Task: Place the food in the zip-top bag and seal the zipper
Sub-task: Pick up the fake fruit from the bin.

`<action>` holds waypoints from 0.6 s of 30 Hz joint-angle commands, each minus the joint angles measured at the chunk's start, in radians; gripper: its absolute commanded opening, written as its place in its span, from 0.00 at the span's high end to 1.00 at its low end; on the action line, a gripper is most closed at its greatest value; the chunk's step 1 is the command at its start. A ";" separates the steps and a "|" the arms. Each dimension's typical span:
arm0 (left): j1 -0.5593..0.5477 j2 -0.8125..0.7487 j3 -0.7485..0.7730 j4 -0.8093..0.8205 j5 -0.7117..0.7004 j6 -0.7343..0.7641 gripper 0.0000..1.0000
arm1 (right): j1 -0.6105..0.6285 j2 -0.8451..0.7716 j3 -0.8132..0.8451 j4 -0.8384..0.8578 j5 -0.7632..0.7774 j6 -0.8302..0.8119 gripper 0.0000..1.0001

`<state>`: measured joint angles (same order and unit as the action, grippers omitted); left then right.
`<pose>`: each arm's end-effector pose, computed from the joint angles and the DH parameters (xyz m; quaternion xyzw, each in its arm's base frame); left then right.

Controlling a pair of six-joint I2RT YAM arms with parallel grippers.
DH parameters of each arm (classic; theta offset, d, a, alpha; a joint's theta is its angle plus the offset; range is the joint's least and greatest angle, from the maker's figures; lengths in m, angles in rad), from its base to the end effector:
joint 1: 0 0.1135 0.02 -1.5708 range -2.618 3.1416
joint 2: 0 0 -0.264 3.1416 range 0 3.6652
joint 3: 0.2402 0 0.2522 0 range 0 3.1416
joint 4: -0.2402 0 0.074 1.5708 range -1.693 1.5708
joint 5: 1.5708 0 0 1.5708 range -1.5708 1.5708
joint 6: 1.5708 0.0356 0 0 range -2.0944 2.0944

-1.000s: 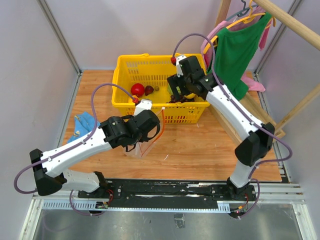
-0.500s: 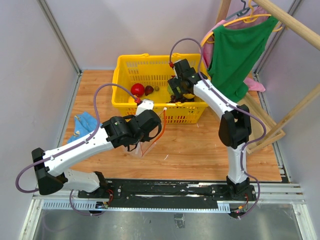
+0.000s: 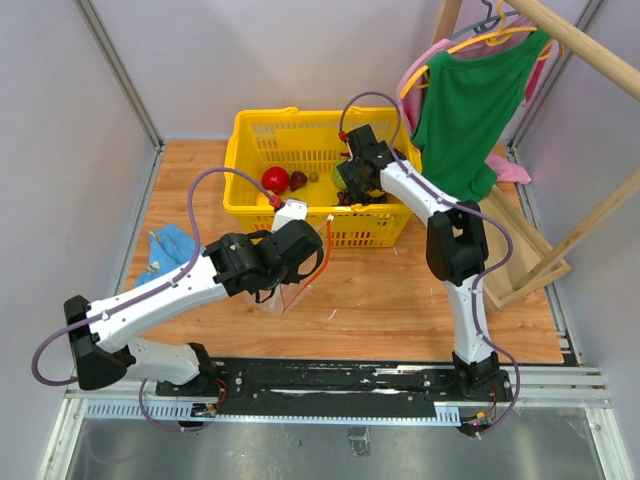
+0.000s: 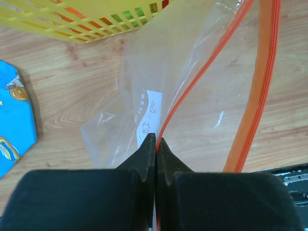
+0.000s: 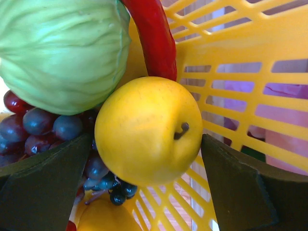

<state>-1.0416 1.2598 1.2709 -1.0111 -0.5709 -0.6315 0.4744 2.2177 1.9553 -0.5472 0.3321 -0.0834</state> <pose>0.1376 -0.1972 0.3401 0.1099 0.9176 -0.0195 0.3816 0.4550 0.2206 0.2406 -0.1930 0.8972 -0.0794 0.3892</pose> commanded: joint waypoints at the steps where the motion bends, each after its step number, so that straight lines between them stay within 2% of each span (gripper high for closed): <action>1: 0.015 0.000 -0.013 0.019 -0.023 0.000 1.00 | -0.038 0.050 0.003 0.003 -0.068 0.011 0.02; 7: 0.020 -0.011 -0.027 0.028 -0.018 -0.007 1.00 | -0.043 0.066 0.003 0.009 -0.096 0.002 0.01; 10: 0.022 -0.016 -0.031 0.029 -0.018 -0.013 0.99 | -0.043 0.051 -0.002 0.014 -0.111 -0.003 0.05; 15: 0.023 -0.026 -0.033 0.030 -0.018 -0.022 1.00 | -0.043 0.000 -0.007 0.016 -0.129 -0.023 0.24; 18: 0.025 -0.031 -0.035 0.031 -0.018 -0.026 1.00 | -0.043 -0.045 -0.020 0.019 -0.145 -0.026 0.43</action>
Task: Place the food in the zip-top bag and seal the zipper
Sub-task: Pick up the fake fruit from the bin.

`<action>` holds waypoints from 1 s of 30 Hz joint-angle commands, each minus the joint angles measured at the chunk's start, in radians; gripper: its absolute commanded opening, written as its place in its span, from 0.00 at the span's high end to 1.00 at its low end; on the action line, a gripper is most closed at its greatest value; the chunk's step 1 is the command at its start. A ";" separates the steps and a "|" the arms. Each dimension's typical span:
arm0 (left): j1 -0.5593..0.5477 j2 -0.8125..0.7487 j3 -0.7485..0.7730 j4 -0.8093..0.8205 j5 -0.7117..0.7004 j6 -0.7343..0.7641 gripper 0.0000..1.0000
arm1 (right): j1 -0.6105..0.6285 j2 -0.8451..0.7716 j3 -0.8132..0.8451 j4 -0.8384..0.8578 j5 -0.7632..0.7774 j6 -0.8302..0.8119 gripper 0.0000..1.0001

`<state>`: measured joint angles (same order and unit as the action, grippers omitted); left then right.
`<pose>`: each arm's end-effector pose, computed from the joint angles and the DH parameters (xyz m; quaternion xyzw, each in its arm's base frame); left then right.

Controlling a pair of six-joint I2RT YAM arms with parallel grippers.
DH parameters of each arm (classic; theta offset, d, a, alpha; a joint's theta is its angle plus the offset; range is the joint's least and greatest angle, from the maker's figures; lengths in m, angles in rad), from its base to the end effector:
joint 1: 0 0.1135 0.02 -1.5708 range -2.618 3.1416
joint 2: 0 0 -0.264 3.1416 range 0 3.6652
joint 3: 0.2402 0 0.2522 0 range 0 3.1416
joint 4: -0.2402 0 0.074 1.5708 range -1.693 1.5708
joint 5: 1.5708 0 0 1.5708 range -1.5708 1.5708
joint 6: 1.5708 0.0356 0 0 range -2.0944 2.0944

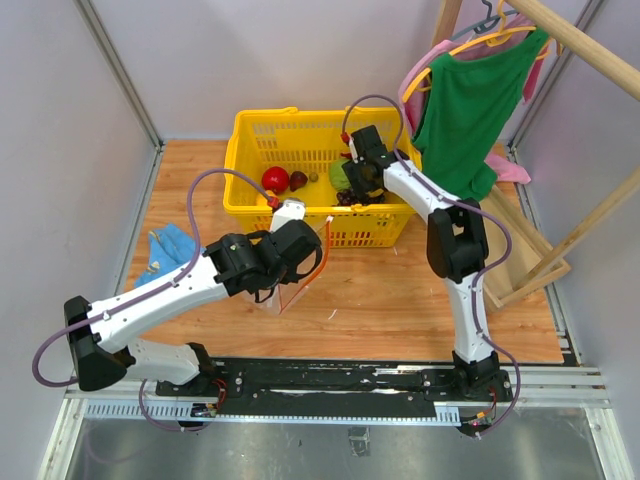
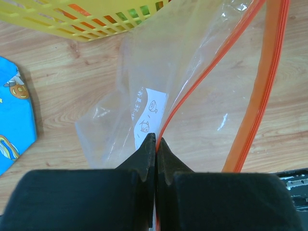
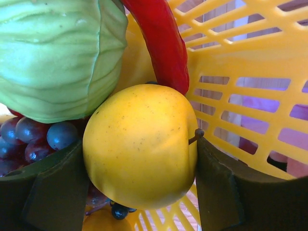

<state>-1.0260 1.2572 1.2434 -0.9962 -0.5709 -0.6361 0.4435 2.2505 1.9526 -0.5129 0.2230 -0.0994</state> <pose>0.1406 -0.1950 0.3332 0.1022 0.9197 -0.0137 0.3789 0.4664 0.2129 0.2255 -0.2077 0.9002 -0.0387 0.3809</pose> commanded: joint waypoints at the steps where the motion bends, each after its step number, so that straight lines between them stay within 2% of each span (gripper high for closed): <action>1: 0.010 -0.029 -0.008 0.018 -0.018 -0.024 1.00 | -0.011 -0.093 -0.025 -0.012 -0.044 -0.009 0.50; 7: 0.016 -0.046 -0.024 0.044 -0.002 -0.035 1.00 | -0.001 -0.188 -0.074 -0.002 -0.090 -0.005 0.61; 30: 0.059 -0.129 -0.100 0.251 0.120 -0.060 1.00 | 0.151 -0.611 -0.228 0.044 -0.179 0.072 0.66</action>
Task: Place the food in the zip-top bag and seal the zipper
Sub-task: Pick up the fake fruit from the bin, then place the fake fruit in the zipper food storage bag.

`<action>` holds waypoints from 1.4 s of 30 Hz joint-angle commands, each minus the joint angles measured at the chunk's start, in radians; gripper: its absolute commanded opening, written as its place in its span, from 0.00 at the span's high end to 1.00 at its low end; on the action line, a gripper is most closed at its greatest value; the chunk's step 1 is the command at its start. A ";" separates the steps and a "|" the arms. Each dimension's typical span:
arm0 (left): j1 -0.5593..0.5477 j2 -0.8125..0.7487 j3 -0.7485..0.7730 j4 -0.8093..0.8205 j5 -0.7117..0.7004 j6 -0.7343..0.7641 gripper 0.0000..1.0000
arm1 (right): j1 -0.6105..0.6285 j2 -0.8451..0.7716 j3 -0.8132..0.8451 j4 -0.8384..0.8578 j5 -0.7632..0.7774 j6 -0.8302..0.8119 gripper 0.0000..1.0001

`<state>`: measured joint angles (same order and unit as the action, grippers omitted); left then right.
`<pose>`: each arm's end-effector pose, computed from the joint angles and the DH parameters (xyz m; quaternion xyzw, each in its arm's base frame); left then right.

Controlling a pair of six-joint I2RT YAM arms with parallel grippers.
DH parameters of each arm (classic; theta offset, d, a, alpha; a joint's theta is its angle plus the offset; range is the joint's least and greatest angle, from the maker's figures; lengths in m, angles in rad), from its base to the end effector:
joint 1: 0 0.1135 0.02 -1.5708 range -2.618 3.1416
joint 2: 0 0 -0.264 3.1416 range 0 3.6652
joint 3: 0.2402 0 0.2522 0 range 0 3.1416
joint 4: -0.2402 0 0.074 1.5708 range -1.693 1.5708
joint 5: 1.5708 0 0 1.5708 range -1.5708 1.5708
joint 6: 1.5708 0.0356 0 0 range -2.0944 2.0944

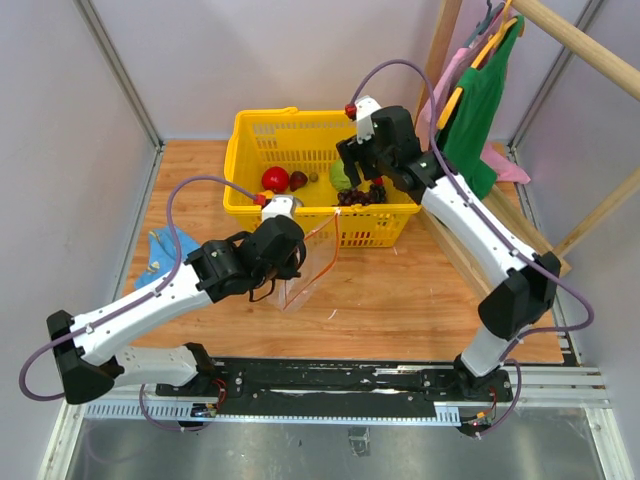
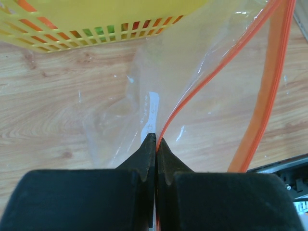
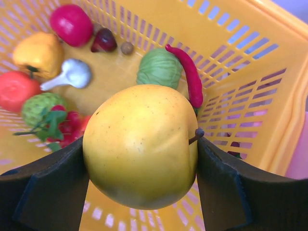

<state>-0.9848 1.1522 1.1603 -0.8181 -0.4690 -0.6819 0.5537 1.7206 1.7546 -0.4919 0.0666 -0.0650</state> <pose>0.1406 -0.1828 0.3401 0.0510 0.9058 -0.1222 0.4025 0.3418 0.2085 0.3944 -0.2416 0.8137 0.1003 0.5190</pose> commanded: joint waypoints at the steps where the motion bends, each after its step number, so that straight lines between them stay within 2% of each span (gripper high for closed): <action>1: 0.023 -0.026 -0.021 0.082 0.025 -0.014 1.00 | 0.051 -0.102 -0.040 0.028 -0.028 0.042 0.66; 9: 0.082 -0.043 -0.067 0.153 0.105 -0.012 1.00 | 0.112 -0.268 -0.150 0.050 -0.112 0.079 0.66; 17: 0.123 -0.039 -0.086 0.191 0.159 -0.012 1.00 | 0.186 -0.434 -0.339 0.154 -0.278 0.146 0.65; 22: 0.142 -0.039 -0.090 0.201 0.176 -0.010 1.00 | 0.268 -0.495 -0.440 0.236 -0.315 0.172 0.65; 36: 0.171 -0.053 -0.109 0.229 0.215 -0.017 1.00 | 0.333 -0.513 -0.658 0.433 -0.387 0.238 0.63; 42: 0.184 -0.056 -0.116 0.236 0.228 -0.016 1.00 | 0.333 -0.472 -0.721 0.435 -0.342 0.237 0.62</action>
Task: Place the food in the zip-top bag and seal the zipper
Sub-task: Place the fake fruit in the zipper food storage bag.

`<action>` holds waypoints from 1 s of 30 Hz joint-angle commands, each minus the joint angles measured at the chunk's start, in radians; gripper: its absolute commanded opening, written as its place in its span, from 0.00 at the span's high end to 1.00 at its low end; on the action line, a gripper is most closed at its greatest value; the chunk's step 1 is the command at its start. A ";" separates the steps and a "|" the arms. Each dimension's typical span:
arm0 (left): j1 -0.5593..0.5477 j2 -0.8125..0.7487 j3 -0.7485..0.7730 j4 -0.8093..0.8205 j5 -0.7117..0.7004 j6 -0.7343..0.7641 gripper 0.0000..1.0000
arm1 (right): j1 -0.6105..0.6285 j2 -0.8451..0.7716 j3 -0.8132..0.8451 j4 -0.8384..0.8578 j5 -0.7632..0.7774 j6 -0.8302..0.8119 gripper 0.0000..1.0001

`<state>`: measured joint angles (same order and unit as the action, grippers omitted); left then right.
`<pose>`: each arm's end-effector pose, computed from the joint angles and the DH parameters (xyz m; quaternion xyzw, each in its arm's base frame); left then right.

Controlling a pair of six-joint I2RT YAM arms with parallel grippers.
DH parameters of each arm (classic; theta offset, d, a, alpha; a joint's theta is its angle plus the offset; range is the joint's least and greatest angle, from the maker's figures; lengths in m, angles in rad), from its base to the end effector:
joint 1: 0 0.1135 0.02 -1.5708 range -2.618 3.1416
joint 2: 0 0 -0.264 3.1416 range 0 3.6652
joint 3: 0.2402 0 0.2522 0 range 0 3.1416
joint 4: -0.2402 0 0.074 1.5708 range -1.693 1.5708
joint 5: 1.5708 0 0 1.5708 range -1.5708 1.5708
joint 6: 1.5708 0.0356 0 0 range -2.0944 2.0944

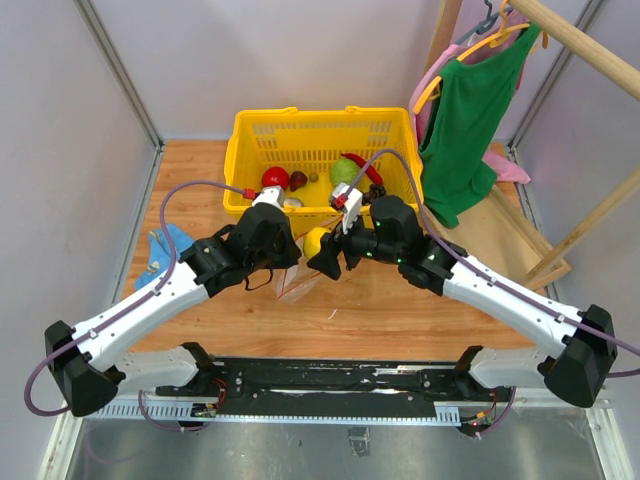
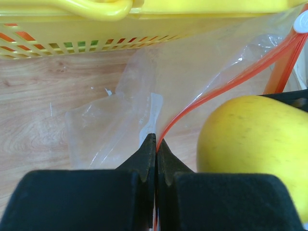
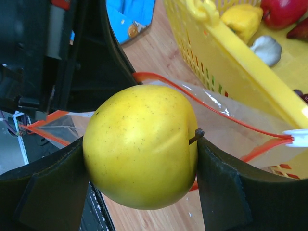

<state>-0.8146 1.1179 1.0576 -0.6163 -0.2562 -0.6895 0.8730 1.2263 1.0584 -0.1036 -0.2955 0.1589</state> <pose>0.1693 -0.1663 0.3281 0.0008 0.8960 -0.2088 0.3918 0.1761 0.2262 0.3512 -0.3587 0.7068 0.3972 0.4626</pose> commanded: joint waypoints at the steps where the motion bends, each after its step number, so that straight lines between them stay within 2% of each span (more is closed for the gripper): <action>1: 0.015 -0.023 -0.015 0.034 0.015 -0.010 1.00 | 0.014 0.030 -0.027 0.041 0.033 0.013 0.62; 4: 0.020 -0.032 -0.019 0.035 0.018 -0.010 1.00 | 0.014 0.058 -0.011 -0.004 0.079 0.010 0.60; 7: 0.022 -0.039 -0.020 0.033 0.020 -0.007 0.99 | 0.014 0.095 0.037 -0.081 0.114 0.000 0.54; 18: 0.023 -0.050 -0.009 0.013 0.029 0.012 1.00 | 0.014 0.135 0.139 -0.192 0.140 -0.021 0.00; 30: 0.023 -0.053 0.046 -0.077 0.020 0.032 1.00 | 0.014 0.122 0.275 -0.310 0.139 -0.042 0.01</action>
<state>-0.8005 1.0882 1.0519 -0.6491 -0.2295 -0.6758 0.8753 1.3598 1.2652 -0.3492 -0.1749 0.1318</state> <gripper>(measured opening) 0.015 0.985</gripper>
